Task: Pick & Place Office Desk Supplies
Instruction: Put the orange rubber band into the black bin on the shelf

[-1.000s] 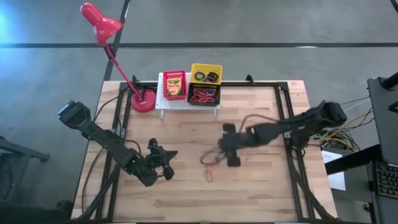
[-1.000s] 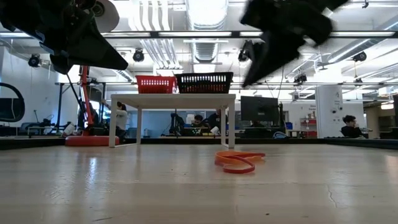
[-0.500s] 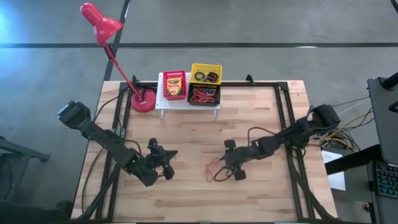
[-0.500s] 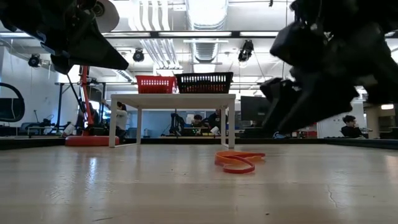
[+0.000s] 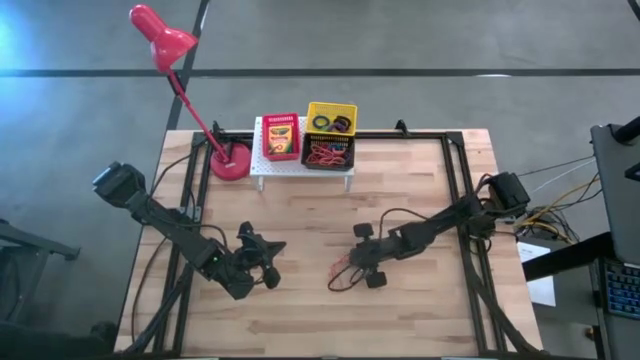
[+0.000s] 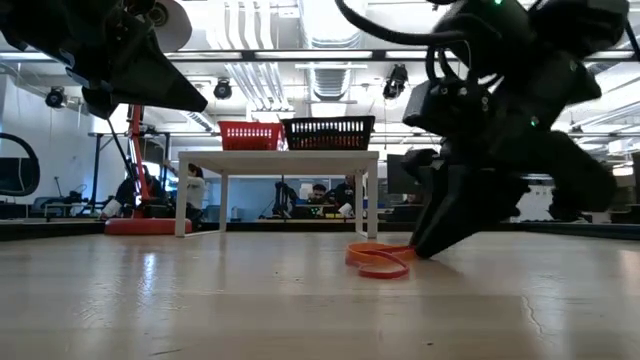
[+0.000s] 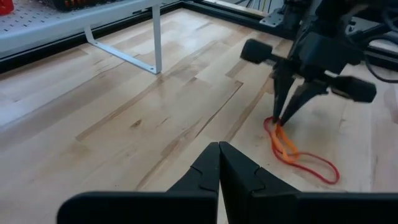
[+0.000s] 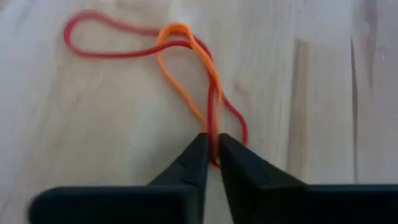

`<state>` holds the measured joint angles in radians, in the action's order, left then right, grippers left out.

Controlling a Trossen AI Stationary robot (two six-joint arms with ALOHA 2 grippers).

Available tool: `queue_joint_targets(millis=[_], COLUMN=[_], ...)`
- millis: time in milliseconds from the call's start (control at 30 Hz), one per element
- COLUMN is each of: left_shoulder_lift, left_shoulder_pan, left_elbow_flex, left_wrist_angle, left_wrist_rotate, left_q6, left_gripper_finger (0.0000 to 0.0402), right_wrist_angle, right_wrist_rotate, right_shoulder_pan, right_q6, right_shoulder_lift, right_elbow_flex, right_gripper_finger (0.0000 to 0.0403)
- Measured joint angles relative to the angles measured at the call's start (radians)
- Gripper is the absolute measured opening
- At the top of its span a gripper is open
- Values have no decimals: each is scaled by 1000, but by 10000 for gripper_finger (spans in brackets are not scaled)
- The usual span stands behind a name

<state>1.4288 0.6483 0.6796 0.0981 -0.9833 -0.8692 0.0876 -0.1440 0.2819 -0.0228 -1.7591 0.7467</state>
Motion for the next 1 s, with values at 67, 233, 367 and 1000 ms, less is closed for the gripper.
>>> queue_joint_targets(millis=[67, 233, 367, 1000], left_shoulder_lift=[0, 0, 0, 0], left_shoulder_pan=[0, 0, 0, 0], left_elbow_flex=[0, 0, 0, 0], left_wrist_angle=[2, -1, -1, 3], left_wrist_rotate=[0, 0, 0, 3], left_q6=[0, 0, 0, 0], left_gripper_finger=[8, 8, 8, 8], right_wrist_angle=[-99, -347, -536, -393], right_wrist_rotate=[0, 41, 89, -105], right_shoulder_pan=[0, 2, 3, -5], right_q6=[-1, -19, -42, -52], right_shoulder_lift=[21, 101, 136, 131], right_elbow_flex=[27, 152, 283, 364], right_gripper_finger=[18, 13, 13, 13])
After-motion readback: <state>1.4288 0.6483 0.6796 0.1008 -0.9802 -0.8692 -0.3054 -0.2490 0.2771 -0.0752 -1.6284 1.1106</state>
